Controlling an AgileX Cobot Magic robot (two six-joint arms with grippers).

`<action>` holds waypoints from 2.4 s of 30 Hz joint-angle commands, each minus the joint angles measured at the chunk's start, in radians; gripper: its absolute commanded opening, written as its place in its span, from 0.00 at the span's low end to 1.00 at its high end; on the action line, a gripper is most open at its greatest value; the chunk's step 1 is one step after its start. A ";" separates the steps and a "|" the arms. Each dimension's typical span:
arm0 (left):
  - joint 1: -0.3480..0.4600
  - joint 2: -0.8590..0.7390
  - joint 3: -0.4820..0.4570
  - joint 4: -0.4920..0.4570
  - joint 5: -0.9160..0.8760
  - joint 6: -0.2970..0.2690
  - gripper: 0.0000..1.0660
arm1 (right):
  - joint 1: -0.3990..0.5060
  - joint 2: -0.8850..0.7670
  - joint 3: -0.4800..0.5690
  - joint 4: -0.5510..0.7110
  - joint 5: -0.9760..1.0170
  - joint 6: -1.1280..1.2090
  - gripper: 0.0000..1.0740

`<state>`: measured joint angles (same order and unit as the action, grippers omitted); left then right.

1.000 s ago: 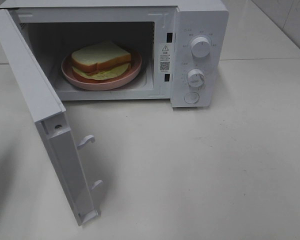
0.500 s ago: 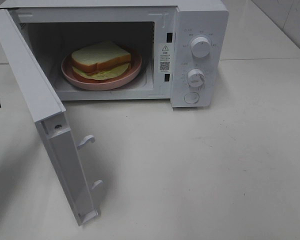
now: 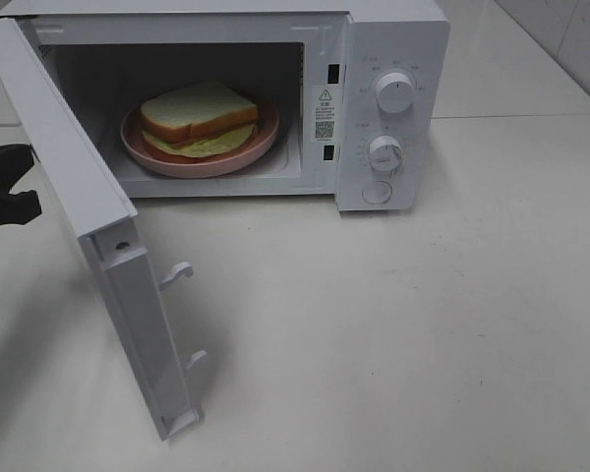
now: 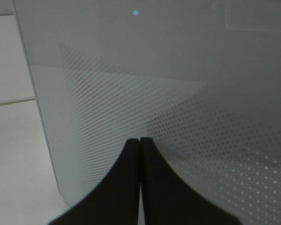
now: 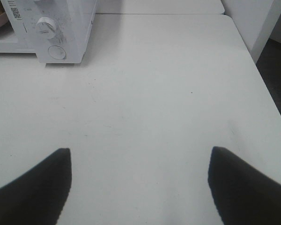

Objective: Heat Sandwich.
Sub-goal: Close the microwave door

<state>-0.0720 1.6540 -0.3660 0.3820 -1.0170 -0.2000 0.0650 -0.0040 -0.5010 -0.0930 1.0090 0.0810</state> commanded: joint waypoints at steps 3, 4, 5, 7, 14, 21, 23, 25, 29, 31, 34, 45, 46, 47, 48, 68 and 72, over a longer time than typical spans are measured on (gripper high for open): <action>-0.068 0.021 -0.011 -0.039 -0.026 0.006 0.00 | -0.004 -0.027 0.002 -0.001 -0.015 -0.005 0.71; -0.077 0.024 -0.015 -0.045 -0.026 0.007 0.00 | -0.004 -0.027 0.002 -0.001 -0.015 -0.005 0.71; -0.077 0.024 -0.015 -0.045 -0.026 0.007 0.00 | -0.004 -0.027 0.002 -0.001 -0.015 -0.005 0.71; -0.107 0.035 -0.030 -0.046 -0.023 0.021 0.00 | -0.004 -0.027 0.002 -0.001 -0.015 -0.005 0.71; -0.188 0.035 -0.068 -0.149 -0.011 0.026 0.00 | -0.004 -0.027 0.002 -0.001 -0.015 -0.005 0.71; -0.266 0.035 -0.139 -0.254 0.077 0.086 0.00 | -0.004 -0.027 0.002 -0.002 -0.015 -0.004 0.71; -0.285 0.035 -0.162 -0.291 0.106 0.102 0.00 | -0.004 -0.027 0.002 -0.002 -0.015 -0.004 0.71; -0.302 0.035 -0.182 -0.332 0.126 0.117 0.00 | -0.004 -0.027 0.002 -0.002 -0.015 -0.004 0.71; -0.327 0.035 -0.217 -0.372 0.149 0.154 0.00 | -0.004 -0.027 0.002 -0.002 -0.015 -0.004 0.71; -0.349 0.055 -0.248 -0.404 0.152 0.177 0.00 | -0.004 -0.027 0.002 -0.002 -0.015 -0.004 0.71; -0.365 0.076 -0.275 -0.417 0.155 0.179 0.00 | -0.004 -0.027 0.002 -0.002 -0.015 -0.004 0.71; -0.458 0.205 -0.424 -0.458 0.172 0.179 0.00 | -0.004 -0.027 0.002 -0.002 -0.015 -0.004 0.71; -0.464 0.215 -0.435 -0.459 0.174 0.179 0.00 | -0.004 -0.027 0.002 -0.002 -0.015 -0.004 0.71; -0.469 0.225 -0.449 -0.462 0.180 0.179 0.00 | -0.004 -0.027 0.002 -0.002 -0.015 -0.004 0.71; -0.480 0.243 -0.478 -0.463 0.206 0.179 0.00 | -0.004 -0.027 0.002 -0.002 -0.015 -0.004 0.71; -0.520 0.390 -0.760 -0.532 0.305 0.180 0.00 | -0.004 -0.027 0.002 -0.001 -0.015 -0.006 0.70; -0.525 0.398 -0.787 -0.530 0.319 0.180 0.00 | -0.004 -0.027 0.002 -0.001 -0.015 -0.006 0.70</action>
<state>-0.6340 2.0470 -1.1100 -0.0260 -0.6390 -0.0160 0.0650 -0.0040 -0.5010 -0.0920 1.0090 0.0810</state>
